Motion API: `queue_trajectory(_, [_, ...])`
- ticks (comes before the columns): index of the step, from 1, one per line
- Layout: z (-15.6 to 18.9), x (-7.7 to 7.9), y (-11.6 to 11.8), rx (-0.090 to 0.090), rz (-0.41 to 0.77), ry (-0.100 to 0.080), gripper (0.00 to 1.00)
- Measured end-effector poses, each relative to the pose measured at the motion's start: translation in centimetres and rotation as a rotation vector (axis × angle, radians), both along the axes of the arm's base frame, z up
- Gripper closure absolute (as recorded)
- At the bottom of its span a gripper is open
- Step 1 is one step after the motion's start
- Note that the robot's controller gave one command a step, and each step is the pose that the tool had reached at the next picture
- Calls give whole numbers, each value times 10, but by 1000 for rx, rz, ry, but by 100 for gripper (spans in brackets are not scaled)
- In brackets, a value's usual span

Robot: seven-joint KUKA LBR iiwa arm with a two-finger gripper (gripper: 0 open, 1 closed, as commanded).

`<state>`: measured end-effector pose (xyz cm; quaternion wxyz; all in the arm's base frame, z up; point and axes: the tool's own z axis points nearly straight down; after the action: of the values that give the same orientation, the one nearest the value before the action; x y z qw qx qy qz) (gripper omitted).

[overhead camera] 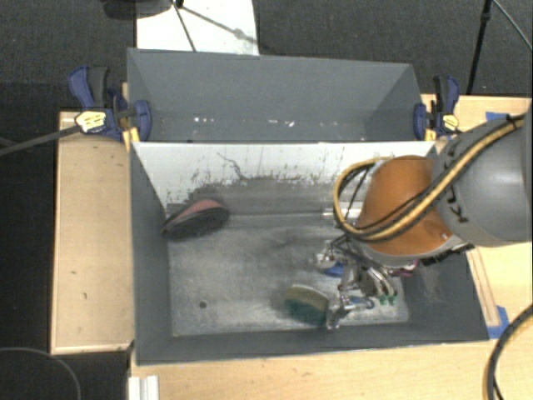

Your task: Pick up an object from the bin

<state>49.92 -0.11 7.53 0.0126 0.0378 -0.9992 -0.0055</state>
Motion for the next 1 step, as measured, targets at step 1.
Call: queue_trajectory(1, [-1, 8, -5, -8, -5, -40, 100])
